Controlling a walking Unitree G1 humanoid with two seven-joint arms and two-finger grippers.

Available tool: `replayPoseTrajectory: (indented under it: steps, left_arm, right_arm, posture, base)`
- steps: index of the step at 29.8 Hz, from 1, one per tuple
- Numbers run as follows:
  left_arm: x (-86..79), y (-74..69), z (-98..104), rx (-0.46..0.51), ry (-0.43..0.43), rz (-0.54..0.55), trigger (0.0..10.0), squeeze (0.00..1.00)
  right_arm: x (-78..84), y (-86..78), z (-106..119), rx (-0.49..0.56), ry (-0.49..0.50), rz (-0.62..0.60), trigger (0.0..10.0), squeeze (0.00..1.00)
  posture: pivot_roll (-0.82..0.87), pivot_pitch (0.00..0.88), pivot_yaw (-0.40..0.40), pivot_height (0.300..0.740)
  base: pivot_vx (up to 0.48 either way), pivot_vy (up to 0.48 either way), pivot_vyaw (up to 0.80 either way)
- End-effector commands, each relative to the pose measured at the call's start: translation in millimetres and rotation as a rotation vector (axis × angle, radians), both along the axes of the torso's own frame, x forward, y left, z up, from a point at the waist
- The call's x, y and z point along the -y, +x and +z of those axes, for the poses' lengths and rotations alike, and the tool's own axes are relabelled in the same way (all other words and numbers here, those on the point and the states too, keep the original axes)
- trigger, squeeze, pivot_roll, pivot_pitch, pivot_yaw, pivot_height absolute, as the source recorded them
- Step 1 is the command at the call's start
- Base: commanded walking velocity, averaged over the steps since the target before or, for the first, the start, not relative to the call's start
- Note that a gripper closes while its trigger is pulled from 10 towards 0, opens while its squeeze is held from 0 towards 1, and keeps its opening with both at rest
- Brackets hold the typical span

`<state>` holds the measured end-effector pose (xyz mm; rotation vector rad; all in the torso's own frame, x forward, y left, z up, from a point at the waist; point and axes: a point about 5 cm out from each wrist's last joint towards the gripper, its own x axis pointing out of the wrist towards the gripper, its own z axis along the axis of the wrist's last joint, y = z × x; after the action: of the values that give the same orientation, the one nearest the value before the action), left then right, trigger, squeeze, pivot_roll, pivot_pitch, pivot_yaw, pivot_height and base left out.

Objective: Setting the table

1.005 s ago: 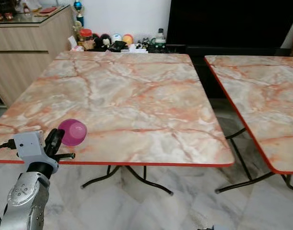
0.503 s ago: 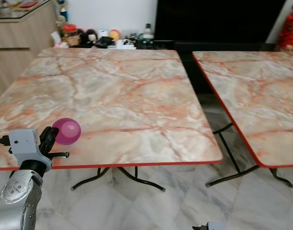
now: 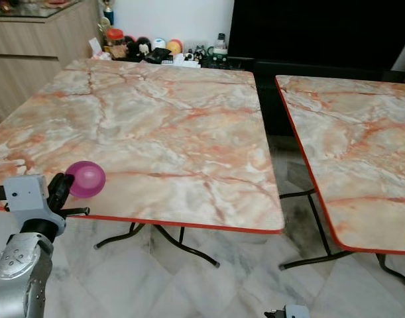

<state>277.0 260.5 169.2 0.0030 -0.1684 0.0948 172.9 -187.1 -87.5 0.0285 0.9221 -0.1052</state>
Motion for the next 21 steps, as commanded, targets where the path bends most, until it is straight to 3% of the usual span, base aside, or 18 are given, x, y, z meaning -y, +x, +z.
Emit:
replayPoseTrajectory:
  steps: [1,5,6,10,21]
  left_arm:
    - [-4.5,-0.8,7.0,0.017,0.030,0.006,10.0,0.00]
    - [-4.6,-0.7,9.0,0.013,0.077,-0.015,10.0,0.00]
    - [-2.3,-1.5,10.6,0.009,0.149,-0.057,10.0,0.00]
    - [-0.3,-2.5,13.5,0.005,0.258,-0.118,10.0,0.00]
    - [2.5,-0.4,12.4,0.019,0.241,-0.114,10.0,0.00]
  right_arm:
    - [-2.1,0.2,-0.2,0.000,0.009,-0.010,10.0,0.00]
    - [-2.4,0.0,-0.4,-0.001,0.011,-0.011,10.0,0.00]
    - [-2.5,-0.2,-0.5,-0.002,0.012,-0.012,10.0,0.00]
    - [-1.0,-0.8,-0.6,-0.003,0.006,-0.016,10.0,0.00]
    - [1.1,-1.4,-0.6,-0.006,0.002,-0.022,10.0,0.00]
  posture:
    - [0.17,0.121,-0.050,0.740]
    - [0.18,0.120,-0.049,0.740]
    - [0.18,0.120,-0.050,0.740]
    - [0.18,0.120,-0.050,0.740]
    - [0.17,0.116,-0.056,0.740]
  base:
    - [0.000,-0.472,0.00]
    - [0.000,-0.472,0.00]
    - [0.000,-0.472,0.00]
    - [0.000,-0.472,0.00]
    - [0.000,-0.472,0.00]
